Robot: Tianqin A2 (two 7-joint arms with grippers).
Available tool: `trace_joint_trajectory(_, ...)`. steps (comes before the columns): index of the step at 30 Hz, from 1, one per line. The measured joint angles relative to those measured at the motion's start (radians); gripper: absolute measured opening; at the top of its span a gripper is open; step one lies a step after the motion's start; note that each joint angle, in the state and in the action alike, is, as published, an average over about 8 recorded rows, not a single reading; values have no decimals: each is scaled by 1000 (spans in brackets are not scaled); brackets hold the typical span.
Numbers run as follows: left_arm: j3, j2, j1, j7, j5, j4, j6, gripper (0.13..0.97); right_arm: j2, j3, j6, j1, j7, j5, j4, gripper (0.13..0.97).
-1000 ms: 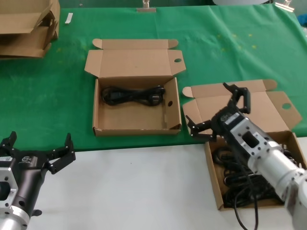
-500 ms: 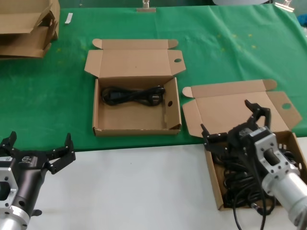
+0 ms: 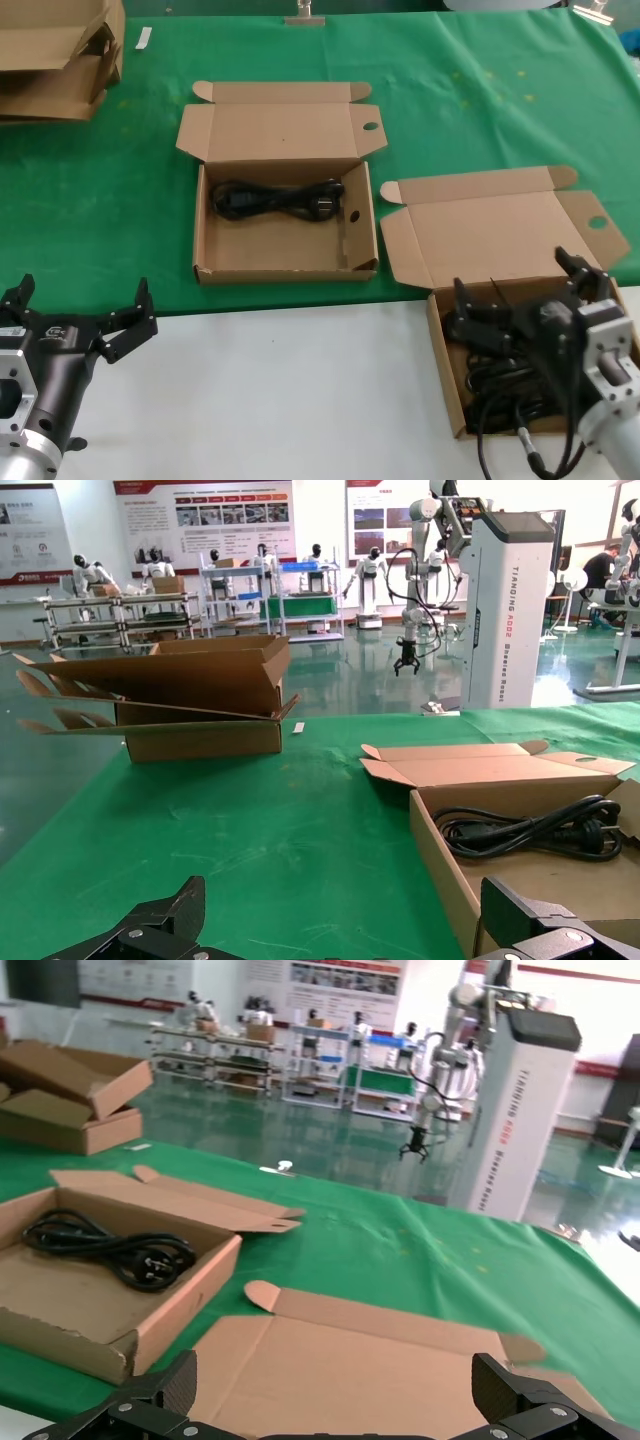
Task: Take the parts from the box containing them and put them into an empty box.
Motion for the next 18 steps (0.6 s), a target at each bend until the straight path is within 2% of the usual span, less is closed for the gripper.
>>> trace_joint_trajectory(11, 0, 0, 0, 0, 0, 0, 0, 966, 12, 41, 55, -116, 99, 36, 92, 966)
trace_joint_trajectory(18, 0, 0, 0, 0, 0, 0, 0, 966, 15, 51, 68, -143, 122, 45, 113, 966)
